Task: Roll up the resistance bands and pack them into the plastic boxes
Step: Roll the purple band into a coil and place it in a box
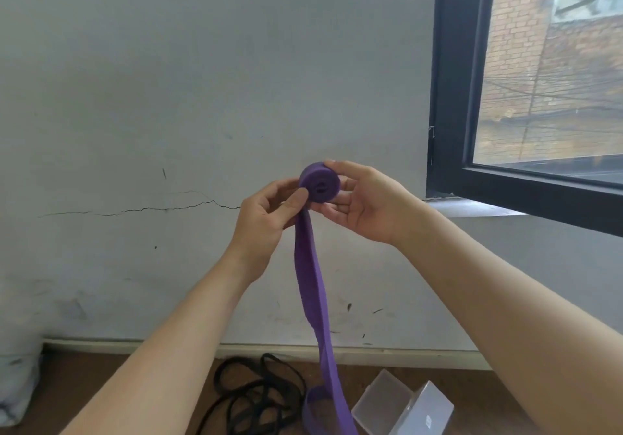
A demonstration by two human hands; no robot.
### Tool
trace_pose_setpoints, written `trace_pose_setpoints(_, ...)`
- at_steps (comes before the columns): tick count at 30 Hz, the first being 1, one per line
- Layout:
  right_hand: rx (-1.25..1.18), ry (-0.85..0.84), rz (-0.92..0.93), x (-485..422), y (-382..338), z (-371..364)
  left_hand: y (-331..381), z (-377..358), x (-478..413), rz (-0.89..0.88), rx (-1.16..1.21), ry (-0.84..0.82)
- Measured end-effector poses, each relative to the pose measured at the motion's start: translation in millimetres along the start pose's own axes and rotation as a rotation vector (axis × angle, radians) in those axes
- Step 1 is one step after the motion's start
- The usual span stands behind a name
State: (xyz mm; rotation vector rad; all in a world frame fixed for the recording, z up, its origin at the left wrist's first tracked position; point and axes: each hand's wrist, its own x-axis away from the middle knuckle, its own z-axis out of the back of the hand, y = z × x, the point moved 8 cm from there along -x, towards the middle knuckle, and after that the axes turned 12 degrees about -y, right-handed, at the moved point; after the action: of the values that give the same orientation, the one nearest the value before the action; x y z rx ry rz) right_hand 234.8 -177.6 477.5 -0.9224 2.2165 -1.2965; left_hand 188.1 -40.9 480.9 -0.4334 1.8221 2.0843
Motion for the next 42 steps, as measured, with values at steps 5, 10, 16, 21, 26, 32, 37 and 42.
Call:
trace_pose_setpoints(5,-0.142,-0.110,0.040,1,-5,-13,14,4,-4,-0.039,0.056,0.026)
trace_pose_setpoints(10,-0.009,-0.175,0.043,1,-7,-19,28,4,-5,-0.092,-0.104,-0.012)
trace_pose_setpoints(16,0.368,-0.076,-0.031,-2,-6,1,27,10,-3,-0.068,-0.251,-0.051)
trace_pose_setpoints(21,0.441,-0.202,-0.055,-6,8,0,34,8,-1,-0.088,-0.242,-0.123)
trace_pose_setpoints(26,0.346,-0.292,0.034,-10,17,-9,38,6,-2,-0.118,-0.121,-0.172)
trace_pose_setpoints(32,0.282,-0.397,0.020,-7,24,-22,31,9,-2,-0.117,-0.023,-0.199)
trace_pose_setpoints(37,0.258,-0.446,0.019,-2,28,-32,28,12,2,-0.130,0.047,-0.211)
trace_pose_setpoints(42,0.262,-0.424,0.108,1,22,-36,25,8,3,-0.102,0.205,-0.207)
